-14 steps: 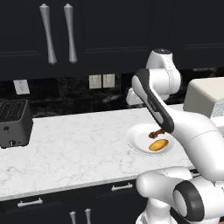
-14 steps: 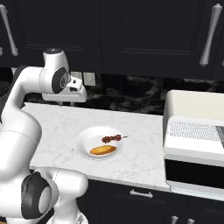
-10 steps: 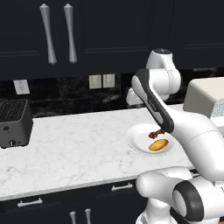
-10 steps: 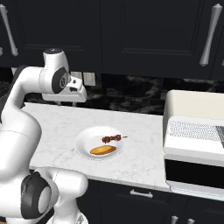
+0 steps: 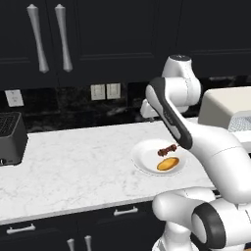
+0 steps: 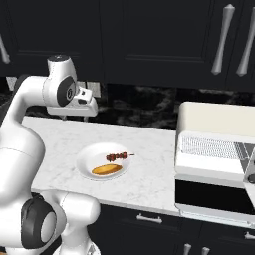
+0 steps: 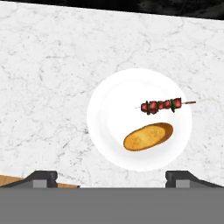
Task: Pick up the kebab skewer and baguette bread, and place them inside the toaster oven. Close the toaster oven door and start by setting the timer.
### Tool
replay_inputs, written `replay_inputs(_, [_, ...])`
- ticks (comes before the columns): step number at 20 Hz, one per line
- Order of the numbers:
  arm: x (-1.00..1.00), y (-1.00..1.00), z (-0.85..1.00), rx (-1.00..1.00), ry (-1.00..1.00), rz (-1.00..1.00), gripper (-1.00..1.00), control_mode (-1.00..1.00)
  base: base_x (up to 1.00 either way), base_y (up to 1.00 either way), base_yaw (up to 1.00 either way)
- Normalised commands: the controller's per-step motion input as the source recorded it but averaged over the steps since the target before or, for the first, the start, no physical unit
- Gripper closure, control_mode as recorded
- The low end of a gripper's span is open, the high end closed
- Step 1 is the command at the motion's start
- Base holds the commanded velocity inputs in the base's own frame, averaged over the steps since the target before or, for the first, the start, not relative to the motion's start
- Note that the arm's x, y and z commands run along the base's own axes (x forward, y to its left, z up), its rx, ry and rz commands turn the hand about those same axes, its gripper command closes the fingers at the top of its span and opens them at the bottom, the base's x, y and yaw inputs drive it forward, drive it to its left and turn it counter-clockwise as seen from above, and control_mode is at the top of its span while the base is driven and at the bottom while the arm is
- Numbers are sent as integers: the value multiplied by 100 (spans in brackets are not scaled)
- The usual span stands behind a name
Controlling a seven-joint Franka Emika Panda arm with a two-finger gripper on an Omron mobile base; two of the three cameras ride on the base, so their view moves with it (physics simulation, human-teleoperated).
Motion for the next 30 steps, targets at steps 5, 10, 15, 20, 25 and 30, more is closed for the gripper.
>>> replay_inputs(5, [0, 0, 0, 0, 0, 0, -100, 100, 0, -77, 0])
replay_inputs(10, [0, 0, 0, 0, 0, 0, -100, 100, 0, -46, 0])
replay_inputs(15, [0, 0, 0, 0, 0, 0, -100, 100, 0, 0, 0])
replay_inputs(20, [0, 0, 0, 0, 0, 0, -100, 100, 0, 0, 0])
replay_inputs(25, [0, 0, 0, 0, 0, 0, -100, -100, 0, 0, 0])
replay_inputs(30, [0, 0, 0, 0, 0, 0, -100, -100, 0, 0, 0])
